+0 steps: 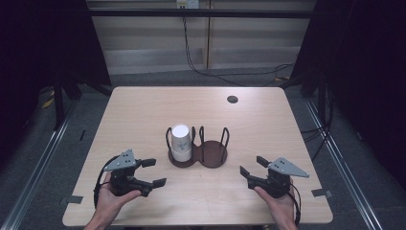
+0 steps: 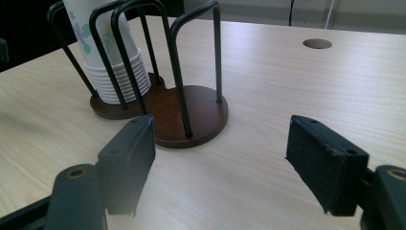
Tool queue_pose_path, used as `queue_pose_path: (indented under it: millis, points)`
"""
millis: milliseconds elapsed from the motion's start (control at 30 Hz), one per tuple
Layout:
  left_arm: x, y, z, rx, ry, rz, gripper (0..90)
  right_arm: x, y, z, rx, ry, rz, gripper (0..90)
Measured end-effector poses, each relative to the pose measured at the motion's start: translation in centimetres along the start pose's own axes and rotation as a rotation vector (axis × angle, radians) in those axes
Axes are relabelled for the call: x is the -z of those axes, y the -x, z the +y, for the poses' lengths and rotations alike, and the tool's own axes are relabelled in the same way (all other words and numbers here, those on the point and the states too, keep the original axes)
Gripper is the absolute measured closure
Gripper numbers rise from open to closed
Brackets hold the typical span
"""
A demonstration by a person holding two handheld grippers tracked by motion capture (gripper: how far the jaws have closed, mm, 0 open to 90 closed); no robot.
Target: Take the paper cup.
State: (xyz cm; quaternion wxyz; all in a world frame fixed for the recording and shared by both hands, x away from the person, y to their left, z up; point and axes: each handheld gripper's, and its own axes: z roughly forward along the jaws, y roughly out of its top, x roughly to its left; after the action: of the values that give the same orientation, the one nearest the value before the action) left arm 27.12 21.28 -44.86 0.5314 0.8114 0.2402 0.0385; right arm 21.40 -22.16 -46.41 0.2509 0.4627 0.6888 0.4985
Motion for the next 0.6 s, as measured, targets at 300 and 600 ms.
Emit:
queue_pose_path:
  millis: [300, 600]
  points:
    - [-0.1, -0.4, 0.2, 0.030, 0.008, -0.007, 19.1, 0.3, 0.2, 0.0, -0.020, 0.003, 0.011, 24.8]
    - [0.4, -0.3, 1.3, 0.004, 0.046, -0.015, 22.2, 0.3, -0.1, 0.0, -0.016, -0.001, 0.017, 24.7]
